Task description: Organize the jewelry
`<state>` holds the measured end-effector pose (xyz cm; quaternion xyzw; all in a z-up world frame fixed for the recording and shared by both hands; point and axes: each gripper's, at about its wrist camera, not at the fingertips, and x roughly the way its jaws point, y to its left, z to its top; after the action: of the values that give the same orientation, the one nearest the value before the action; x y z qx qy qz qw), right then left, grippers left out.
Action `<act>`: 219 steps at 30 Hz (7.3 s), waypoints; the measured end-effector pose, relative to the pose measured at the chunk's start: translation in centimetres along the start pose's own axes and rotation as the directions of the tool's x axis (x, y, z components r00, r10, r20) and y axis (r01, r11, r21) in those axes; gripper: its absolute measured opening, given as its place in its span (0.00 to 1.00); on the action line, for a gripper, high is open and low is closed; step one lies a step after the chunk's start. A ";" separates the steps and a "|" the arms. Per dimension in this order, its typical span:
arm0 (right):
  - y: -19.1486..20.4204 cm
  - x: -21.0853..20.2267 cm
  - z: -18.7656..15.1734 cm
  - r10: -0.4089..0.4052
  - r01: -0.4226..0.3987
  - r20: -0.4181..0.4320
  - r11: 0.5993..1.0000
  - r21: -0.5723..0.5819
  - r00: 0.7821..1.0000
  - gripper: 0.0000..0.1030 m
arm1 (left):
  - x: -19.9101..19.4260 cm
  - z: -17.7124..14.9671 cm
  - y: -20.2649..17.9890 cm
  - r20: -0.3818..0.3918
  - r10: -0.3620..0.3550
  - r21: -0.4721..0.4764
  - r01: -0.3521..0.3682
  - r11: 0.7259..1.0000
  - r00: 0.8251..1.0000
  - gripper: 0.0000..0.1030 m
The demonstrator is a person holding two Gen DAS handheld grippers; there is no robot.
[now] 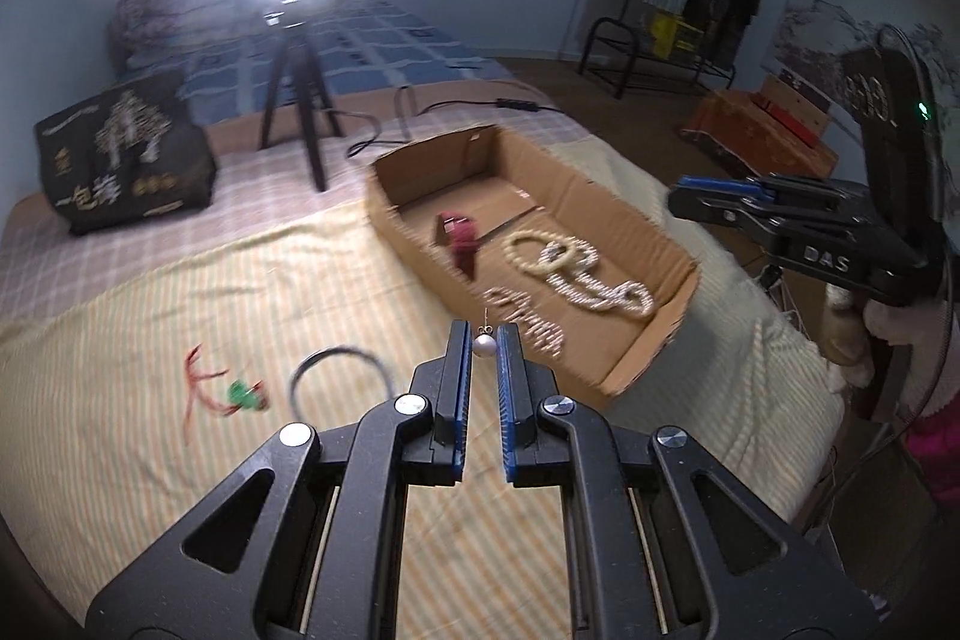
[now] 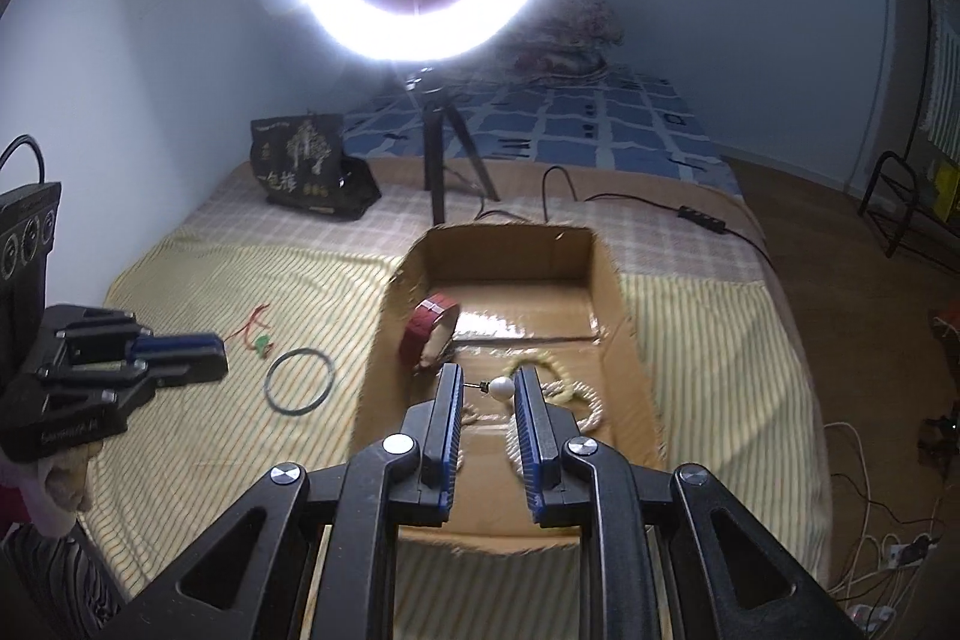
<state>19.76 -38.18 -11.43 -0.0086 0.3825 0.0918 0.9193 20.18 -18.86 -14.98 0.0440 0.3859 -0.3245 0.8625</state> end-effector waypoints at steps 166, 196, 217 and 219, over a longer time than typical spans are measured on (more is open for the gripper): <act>17.9 16.4 -4.2 0.193 -0.262 -0.301 0.942 -0.208 0.934 0.31 | 5.8 -5.7 15.9 -0.155 0.074 -0.121 -0.093 0.988 0.985 0.33; 17.7 16.7 -3.9 0.162 -0.240 -0.314 0.944 -0.227 0.936 0.20 | 7.7 -5.7 17.2 -0.141 0.093 -0.097 -0.107 0.989 0.986 0.10; 17.0 16.7 -4.2 0.179 -0.252 -0.321 0.947 -0.201 0.930 0.22 | 9.7 -4.2 16.5 -0.173 0.078 -0.006 -0.081 0.997 0.982 0.29; 16.9 16.6 -4.1 0.176 -0.249 -0.320 0.947 -0.201 0.931 0.22 | 9.7 -4.2 16.5 -0.170 0.083 0.005 -0.084 0.996 0.982 0.26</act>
<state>25.36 -19.22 -25.13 -0.0909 0.5016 0.2343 0.8278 32.01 -9.61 -27.53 0.0867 0.4565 -0.2827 0.8392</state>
